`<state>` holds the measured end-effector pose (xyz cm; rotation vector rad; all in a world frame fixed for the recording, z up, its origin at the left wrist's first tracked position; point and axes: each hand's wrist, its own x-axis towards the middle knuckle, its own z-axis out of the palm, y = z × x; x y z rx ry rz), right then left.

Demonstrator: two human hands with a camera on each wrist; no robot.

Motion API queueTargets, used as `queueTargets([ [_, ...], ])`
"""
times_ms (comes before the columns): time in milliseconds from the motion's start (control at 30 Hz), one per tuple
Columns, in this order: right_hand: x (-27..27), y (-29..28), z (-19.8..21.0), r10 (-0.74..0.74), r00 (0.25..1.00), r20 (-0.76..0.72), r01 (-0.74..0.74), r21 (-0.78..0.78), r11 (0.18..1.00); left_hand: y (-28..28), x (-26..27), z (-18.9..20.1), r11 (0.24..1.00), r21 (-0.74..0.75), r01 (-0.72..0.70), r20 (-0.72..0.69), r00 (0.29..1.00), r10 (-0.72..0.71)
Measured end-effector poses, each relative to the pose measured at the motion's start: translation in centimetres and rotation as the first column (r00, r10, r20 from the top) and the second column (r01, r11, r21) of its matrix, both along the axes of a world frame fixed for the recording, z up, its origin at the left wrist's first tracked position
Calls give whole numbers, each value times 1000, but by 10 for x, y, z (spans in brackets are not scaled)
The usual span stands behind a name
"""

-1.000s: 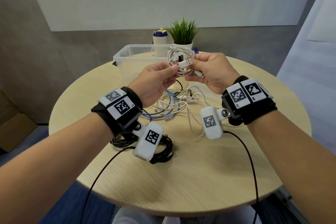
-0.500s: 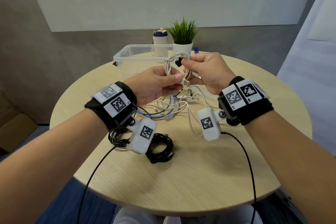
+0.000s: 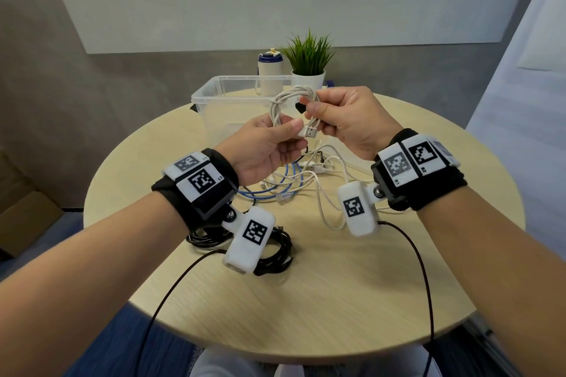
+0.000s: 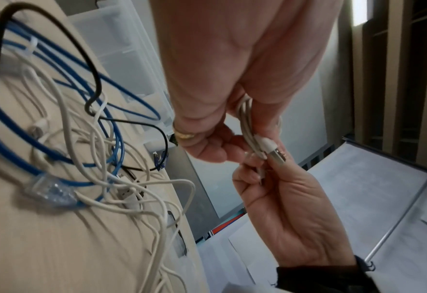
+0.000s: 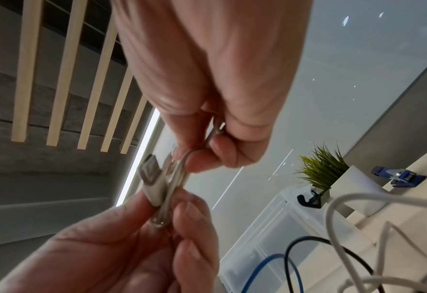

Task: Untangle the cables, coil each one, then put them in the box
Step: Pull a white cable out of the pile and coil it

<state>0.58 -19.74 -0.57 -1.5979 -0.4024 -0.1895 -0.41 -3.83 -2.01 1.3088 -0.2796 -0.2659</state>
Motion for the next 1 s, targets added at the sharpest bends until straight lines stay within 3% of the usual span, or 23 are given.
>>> queueTargets([
  [267,0,2,-2,41,999,9,-41,31,999,-5,-1,0,992,-72,-101,31,994,103],
  [500,2,4,-6,4,1000,-2,-3,47,999,-5,5,-1,968,85,-237,246,946,211],
  [700,3,7,-9,-44,999,0,44,8,999,-7,8,-2,928,148,-341,299,910,286],
  [1000,4,4,-10,-86,996,18,87,-38,995,-3,9,3,932,243,-269,283,939,197],
])
